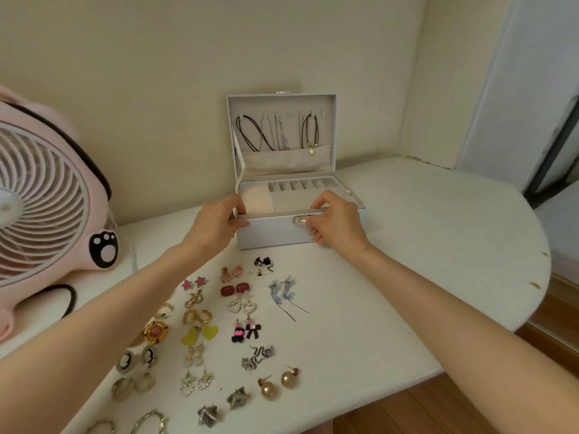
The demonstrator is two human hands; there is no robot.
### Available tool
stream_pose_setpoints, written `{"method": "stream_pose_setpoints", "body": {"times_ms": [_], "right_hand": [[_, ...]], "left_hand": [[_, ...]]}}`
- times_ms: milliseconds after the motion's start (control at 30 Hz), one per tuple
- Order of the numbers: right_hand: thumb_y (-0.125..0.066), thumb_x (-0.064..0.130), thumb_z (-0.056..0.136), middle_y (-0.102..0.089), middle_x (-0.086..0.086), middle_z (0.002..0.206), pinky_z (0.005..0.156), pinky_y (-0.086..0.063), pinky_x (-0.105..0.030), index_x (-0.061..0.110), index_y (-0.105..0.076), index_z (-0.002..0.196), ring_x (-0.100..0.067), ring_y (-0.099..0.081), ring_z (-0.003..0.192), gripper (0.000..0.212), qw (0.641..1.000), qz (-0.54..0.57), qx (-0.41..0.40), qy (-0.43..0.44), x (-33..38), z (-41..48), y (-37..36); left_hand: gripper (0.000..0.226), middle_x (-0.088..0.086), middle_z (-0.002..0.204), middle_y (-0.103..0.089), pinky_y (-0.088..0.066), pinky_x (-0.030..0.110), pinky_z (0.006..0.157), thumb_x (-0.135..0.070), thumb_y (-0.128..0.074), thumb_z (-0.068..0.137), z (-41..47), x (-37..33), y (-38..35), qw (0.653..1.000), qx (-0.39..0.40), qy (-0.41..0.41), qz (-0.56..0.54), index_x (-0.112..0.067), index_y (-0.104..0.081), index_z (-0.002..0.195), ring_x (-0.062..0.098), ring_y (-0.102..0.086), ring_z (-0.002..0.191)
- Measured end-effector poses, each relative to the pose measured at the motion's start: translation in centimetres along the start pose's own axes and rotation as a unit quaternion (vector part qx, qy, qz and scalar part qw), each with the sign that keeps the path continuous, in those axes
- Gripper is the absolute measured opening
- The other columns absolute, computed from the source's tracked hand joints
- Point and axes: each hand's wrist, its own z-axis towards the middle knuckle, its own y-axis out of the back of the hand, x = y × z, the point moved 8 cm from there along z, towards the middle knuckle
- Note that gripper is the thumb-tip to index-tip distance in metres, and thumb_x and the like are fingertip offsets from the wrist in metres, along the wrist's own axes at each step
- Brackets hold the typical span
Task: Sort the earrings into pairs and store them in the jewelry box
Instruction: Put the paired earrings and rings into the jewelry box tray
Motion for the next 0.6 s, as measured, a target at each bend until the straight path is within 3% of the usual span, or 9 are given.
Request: {"method": "stream_pose_setpoints", "body": {"times_ms": [167,333,500,600], "right_hand": [[-0.075,0.008,0.076,-0.066,-0.016,0.068,0.058,-0.058,-0.044,0.013,-0.054,0.081,-0.024,-0.061,0.052,0.022,0.999,0.025,-0.001,-0.03,-0.6,0.6,0.8],[-0.076,0.005,0.074,-0.065,-0.019,0.072,0.061,-0.057,-0.043,0.011,-0.055,0.084,-0.026,-0.06,0.054,0.024,0.998,0.031,-0.02,-0.057,-2.1,0.8,3.8],[-0.076,0.003,0.073,-0.064,-0.016,0.068,0.059,-0.056,-0.04,0.01,-0.056,0.084,-0.025,-0.059,0.052,0.025,0.997,0.016,-0.034,-0.074,-3.4,0.3,6.6],[-0.078,0.009,0.073,-0.065,-0.016,0.068,0.055,-0.056,-0.033,0.009,-0.056,0.086,-0.024,-0.06,0.051,0.026,0.997,0.005,-0.031,-0.077,-3.7,-0.5,7.7]], "left_hand": [[0.014,0.013,0.071,-0.06,-0.036,0.019,0.053,-0.012,-0.061,0.088,0.3,-0.7,-0.4,0.999,0.001,-0.005,-0.034,-0.002,-0.056,0.097,0.016,-0.051,0.057],[0.015,0.013,0.073,-0.06,-0.03,0.013,0.049,-0.013,-0.061,0.088,0.8,-3.6,-2.1,0.998,0.012,-0.031,-0.046,-0.002,-0.057,0.096,0.012,-0.047,0.056],[0.017,0.009,0.072,-0.057,-0.034,0.024,0.057,-0.015,-0.061,0.088,0.6,-6.2,-3.6,0.996,0.027,-0.061,-0.055,-0.002,-0.055,0.097,0.022,-0.049,0.066],[0.018,0.006,0.069,-0.054,-0.034,0.024,0.058,-0.016,-0.061,0.088,0.0,-7.4,-4.2,0.995,0.042,-0.077,-0.056,-0.002,-0.054,0.097,0.022,-0.049,0.066]]}}
